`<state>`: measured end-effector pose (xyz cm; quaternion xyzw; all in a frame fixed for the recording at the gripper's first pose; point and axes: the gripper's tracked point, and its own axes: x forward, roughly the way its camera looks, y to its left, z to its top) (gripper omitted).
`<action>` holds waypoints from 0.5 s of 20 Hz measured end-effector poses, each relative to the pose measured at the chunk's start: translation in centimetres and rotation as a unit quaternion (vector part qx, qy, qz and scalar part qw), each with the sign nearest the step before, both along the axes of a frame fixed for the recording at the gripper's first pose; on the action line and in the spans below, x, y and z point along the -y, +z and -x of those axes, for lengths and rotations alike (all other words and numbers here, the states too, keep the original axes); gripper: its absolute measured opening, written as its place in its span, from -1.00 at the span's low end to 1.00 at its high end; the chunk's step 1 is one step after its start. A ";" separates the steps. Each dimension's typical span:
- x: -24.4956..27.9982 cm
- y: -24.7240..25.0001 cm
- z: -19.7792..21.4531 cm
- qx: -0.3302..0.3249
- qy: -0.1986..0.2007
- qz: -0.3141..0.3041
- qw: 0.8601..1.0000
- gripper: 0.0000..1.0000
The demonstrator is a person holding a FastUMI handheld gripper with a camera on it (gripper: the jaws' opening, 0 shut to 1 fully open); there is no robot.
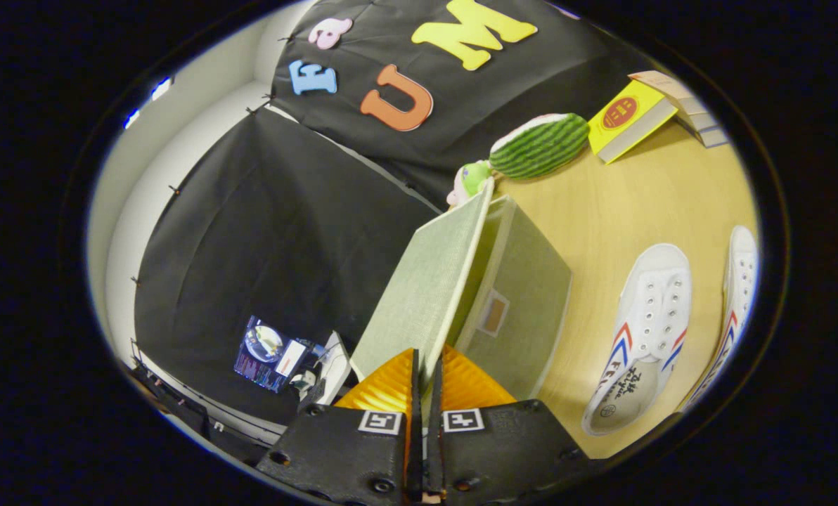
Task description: Open the storage box then place both shoes into the box .Put the left shoe in first, then the right shoe, with the right side of both shoes facing outward in a uniform manner.
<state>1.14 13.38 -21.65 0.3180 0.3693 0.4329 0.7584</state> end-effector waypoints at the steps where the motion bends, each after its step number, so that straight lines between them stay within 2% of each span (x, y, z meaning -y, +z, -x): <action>1: -0.2 1.2 0.0 0.000 -0.001 -0.010 1.000 -0.87; 5: -1.8 6.3 0.4 0.015 -0.004 -0.031 0.999 -0.88; 10: -7.2 11.8 1.6 0.061 0.019 0.002 0.998 -0.88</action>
